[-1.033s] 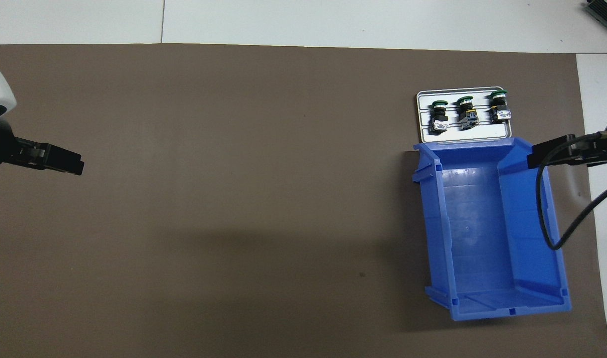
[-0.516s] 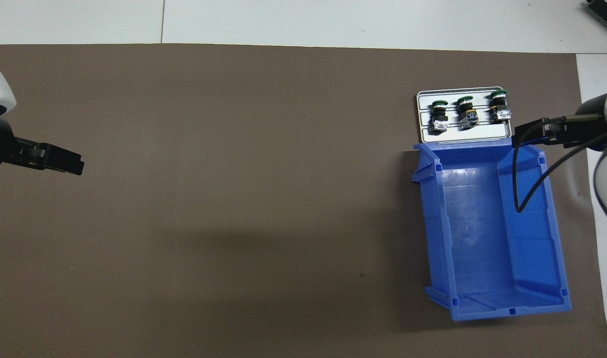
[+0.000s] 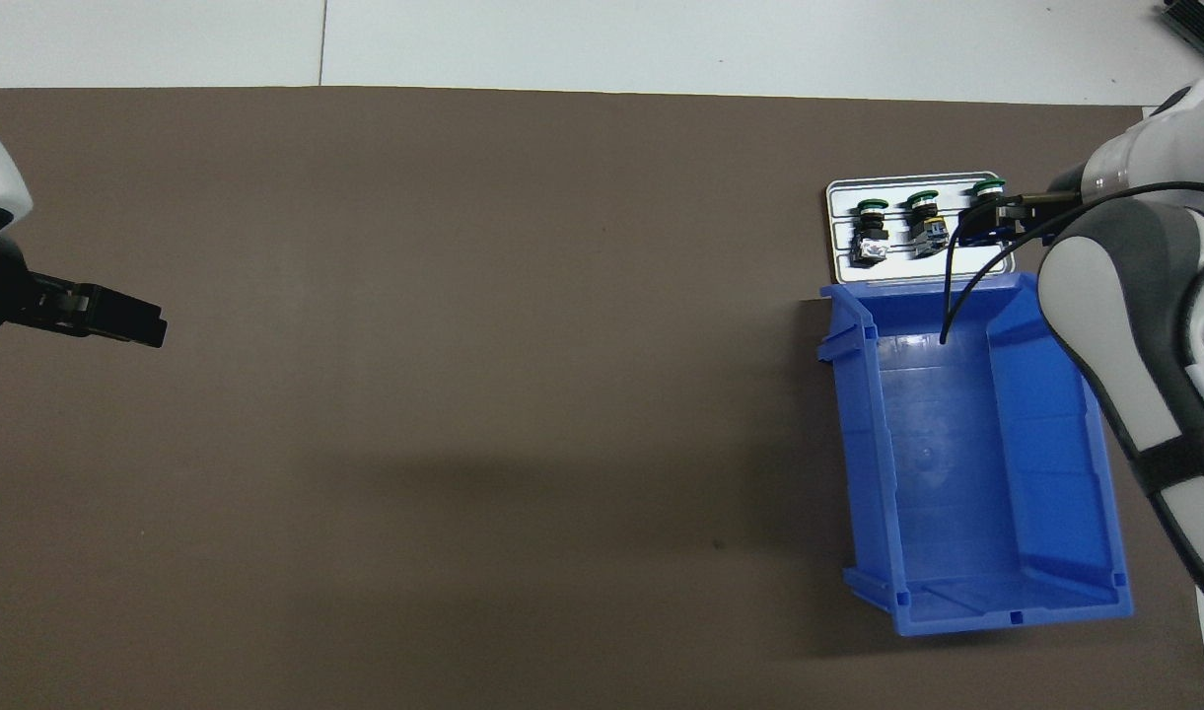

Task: Place and press button with both arms
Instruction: 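Reach the right gripper to the metal tray and grasp a green-capped button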

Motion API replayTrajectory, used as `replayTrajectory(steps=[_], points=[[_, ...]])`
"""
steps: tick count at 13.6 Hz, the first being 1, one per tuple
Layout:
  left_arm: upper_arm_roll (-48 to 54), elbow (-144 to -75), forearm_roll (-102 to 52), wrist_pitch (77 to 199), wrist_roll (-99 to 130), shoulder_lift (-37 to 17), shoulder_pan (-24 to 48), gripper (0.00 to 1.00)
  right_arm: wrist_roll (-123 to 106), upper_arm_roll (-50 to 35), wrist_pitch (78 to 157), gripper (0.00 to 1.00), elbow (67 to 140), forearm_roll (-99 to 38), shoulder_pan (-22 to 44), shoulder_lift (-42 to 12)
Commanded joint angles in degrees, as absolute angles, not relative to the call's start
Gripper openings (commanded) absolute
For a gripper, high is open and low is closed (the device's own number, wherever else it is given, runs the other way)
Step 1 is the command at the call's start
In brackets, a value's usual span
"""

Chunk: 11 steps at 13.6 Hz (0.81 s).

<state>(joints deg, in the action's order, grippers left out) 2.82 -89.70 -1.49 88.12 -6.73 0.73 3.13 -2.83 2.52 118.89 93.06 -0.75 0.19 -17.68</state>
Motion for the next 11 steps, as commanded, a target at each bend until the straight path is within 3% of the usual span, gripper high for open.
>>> replayTrajectory(steps=[1, 11], points=[[3.4, -91.6, -0.6, 88.8, -6.4, 2.3, 2.3, 1.00, -4.6, 2.2, 123.9, 0.91, 92.7, -0.2, -0.9, -20.8], [3.4, -91.6, -0.6, 88.8, -6.4, 2.3, 2.3, 1.00, -11.4, 2.0, 139.9, 0.87, 94.4, -0.7, -2.2, -31.1]])
